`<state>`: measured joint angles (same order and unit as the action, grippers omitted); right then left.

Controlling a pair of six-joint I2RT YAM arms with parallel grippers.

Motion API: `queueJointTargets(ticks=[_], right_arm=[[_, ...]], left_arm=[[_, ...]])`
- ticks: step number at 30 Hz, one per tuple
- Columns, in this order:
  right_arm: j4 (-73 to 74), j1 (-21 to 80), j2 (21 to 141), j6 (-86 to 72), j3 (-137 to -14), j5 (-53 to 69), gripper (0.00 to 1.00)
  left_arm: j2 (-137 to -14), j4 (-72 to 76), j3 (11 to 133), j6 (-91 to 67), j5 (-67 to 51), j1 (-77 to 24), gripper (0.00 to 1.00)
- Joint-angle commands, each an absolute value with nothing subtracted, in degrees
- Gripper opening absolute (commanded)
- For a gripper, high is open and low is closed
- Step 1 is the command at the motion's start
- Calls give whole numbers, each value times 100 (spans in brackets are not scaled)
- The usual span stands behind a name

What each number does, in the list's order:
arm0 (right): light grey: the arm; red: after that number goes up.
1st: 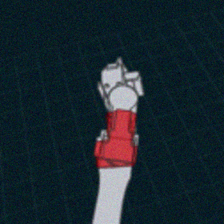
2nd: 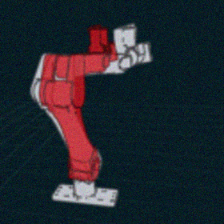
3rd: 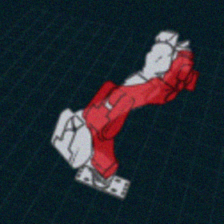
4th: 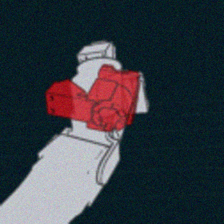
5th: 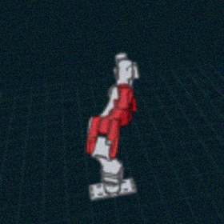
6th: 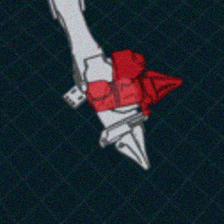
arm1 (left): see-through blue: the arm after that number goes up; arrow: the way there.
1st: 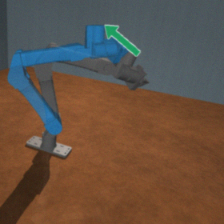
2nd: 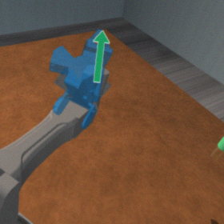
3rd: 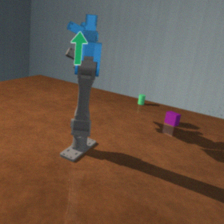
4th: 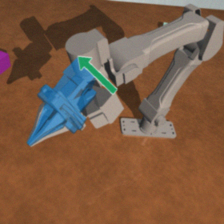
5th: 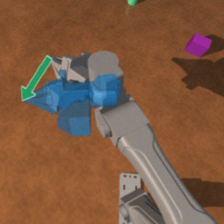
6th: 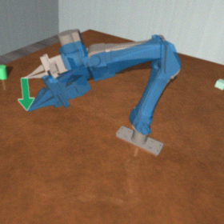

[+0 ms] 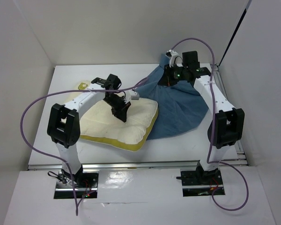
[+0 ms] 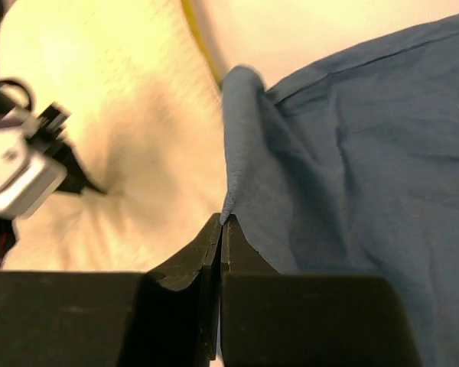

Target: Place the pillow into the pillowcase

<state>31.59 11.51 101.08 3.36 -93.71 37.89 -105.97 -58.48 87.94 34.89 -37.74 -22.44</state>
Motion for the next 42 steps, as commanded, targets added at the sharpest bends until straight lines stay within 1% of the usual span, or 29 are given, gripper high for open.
queueJointTargets(ticks=[1, 4, 7, 11, 13, 16, 19, 26, 32, 40, 42], right_arm=[[3637, 1072, 9765, 693, -9281, 4412, 0], [4252, 1072, 9765, 1123, -9229, 4657, 0], [4648, 1072, 9712, 1405, -8895, 4658, 0], [4790, 1020, 9528, 1617, -8447, 4597, 0], [4790, 1020, 9527, 1679, -8314, 4597, 0], [4912, 1020, 9475, 1801, -8183, 4544, 0], [4913, 1020, 9475, 1802, -8130, 4631, 0], [4747, 1143, 9475, 1574, -8261, 4896, 0], [4623, 1625, 9948, 1397, -8753, 4896, 0], [4509, 2205, 10783, 1187, -9772, 4826, 0], [4561, 2258, 10837, 1187, -9905, 4825, 3]], left_arm=[[-10731, -5547, 9245, 2989, -3744, -2224, 0], [-10731, -5169, 9246, 2682, -3332, -2224, 0], [-10731, -4888, 9316, 2427, -3095, -2092, 0], [-10731, -4711, 9439, 1979, -2796, -1776, 0], [-10731, -4518, 9501, 1838, -2418, -1636, 0], [-10573, -4035, 9264, 1477, -1813, -1407, 0], [-10503, -3771, 9185, 1292, -1224, -1354, 0], [-10731, -3832, 9386, 993, -1484, -1520, 0], [-11057, -3832, 9869, 712, -1608, -1828, 0], [-11180, -3279, 9940, -570, -1854, -2004, 0], [-11381, -3190, 9888, -921, -1916, -2004, 0]])
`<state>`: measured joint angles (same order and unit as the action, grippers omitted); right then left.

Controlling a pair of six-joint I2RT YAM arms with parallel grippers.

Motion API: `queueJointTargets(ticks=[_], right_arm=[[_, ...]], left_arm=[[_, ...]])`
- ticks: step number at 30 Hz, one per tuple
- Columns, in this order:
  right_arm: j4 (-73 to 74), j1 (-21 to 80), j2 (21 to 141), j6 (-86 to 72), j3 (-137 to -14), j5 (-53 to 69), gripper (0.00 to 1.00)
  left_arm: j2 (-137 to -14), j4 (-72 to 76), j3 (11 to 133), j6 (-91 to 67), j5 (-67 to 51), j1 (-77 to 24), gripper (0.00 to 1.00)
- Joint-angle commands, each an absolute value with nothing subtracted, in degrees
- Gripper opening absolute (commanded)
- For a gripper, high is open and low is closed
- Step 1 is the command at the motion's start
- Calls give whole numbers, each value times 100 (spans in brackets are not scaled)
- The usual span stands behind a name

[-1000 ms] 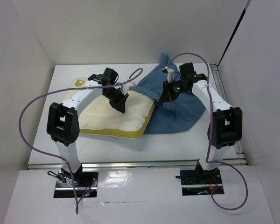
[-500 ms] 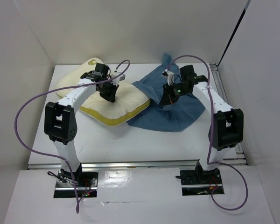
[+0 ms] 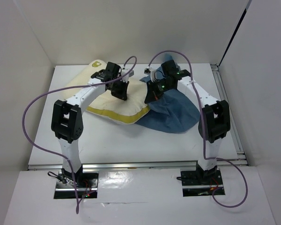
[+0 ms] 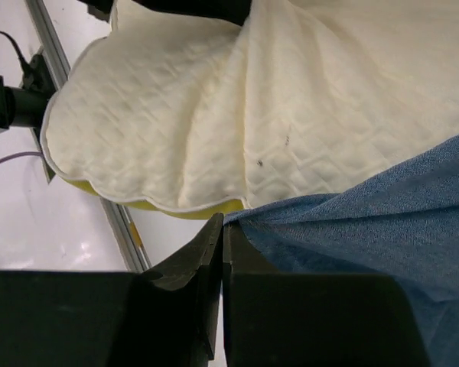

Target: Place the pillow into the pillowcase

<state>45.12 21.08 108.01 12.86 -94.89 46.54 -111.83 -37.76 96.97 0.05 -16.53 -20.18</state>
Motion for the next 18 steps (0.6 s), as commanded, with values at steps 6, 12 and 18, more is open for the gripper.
queueJointTargets(ticks=[6, 12, 18], right_arm=[[4509, 2312, 10767, 1187, -9792, 4282, 41], [4395, 2312, 10337, 1187, -9554, 3394, 100], [3911, 2259, 9520, 1187, -8861, 2769, 100]], left_arm=[[-11777, -2760, 10002, -1309, -1749, -2057, 0], [-12234, -2953, 10327, -1283, -1469, -2057, 20], [-11516, -2786, 9695, -1143, -1301, -1890, 35]])
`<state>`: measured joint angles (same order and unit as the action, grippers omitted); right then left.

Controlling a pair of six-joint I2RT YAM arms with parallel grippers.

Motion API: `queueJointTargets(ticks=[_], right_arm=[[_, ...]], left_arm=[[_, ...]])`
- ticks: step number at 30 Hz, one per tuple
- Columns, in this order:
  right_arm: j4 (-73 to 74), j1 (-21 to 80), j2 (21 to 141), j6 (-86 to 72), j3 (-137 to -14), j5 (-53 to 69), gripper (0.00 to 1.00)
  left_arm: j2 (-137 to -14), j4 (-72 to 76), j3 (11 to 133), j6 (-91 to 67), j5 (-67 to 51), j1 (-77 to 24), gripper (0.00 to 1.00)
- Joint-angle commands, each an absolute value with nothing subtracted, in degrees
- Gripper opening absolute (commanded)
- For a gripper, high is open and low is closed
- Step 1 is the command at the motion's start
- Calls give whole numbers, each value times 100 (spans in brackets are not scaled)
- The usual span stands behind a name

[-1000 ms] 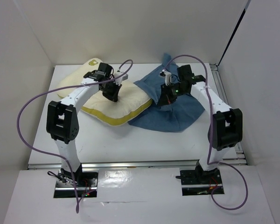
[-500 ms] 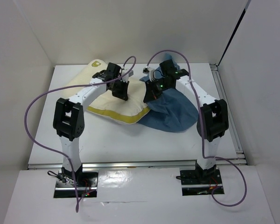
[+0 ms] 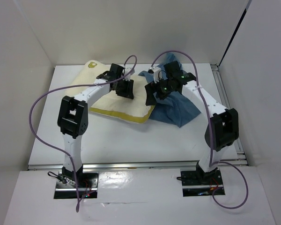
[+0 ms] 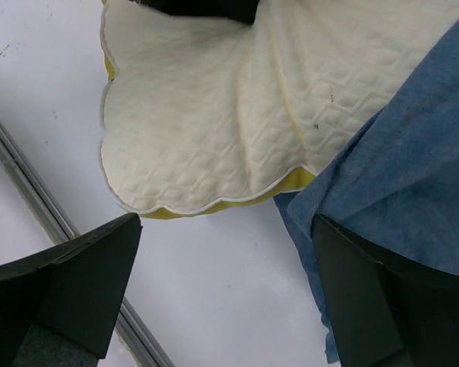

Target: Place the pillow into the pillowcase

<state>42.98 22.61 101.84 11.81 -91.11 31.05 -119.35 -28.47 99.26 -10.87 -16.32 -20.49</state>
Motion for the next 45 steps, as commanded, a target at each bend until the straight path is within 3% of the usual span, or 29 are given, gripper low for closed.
queueJointTargets(ticks=[1, 2, 3, 5, 17, 24, 30, 35, 45], right_arm=[[3911, 2259, 9432, 1247, -8772, 2699, 100], [3824, 2259, 9344, 1300, -8693, 2698, 100], [3823, 2259, 9212, 1301, -8614, 2698, 100], [3902, 2207, 9106, 1510, -8543, 2628, 100], [3376, 2153, 7998, 2558, -6636, 2426, 100], [3155, 2153, 7945, 2716, -6275, 2250, 100], [3023, 2153, 8068, 2375, -6345, 2145, 100], [2971, 2153, 8262, 2118, -6460, 2197, 100], [2856, 2101, 8428, 1802, -6460, 2259, 100]], left_arm=[[-11427, -2786, 9694, -977, -1301, -1890, 54], [-11339, -2847, 9642, -889, -1301, -1890, 73], [-11242, -2848, 9581, -775, -1249, -1890, 84], [-10891, -2918, 9458, -432, -1248, -1890, 90], [-9001, -3963, 8096, 2880, -2513, -2065, 88], [-7894, -3552, 6673, 4710, -2374, -2592, 91], [-7234, -1614, 5354, 4931, -1891, -3058, 93], [-7399, 33, 4791, 4474, -1012, -3296, 93], [-8611, 141, 5440, 4104, -1599, -3296, 93]])
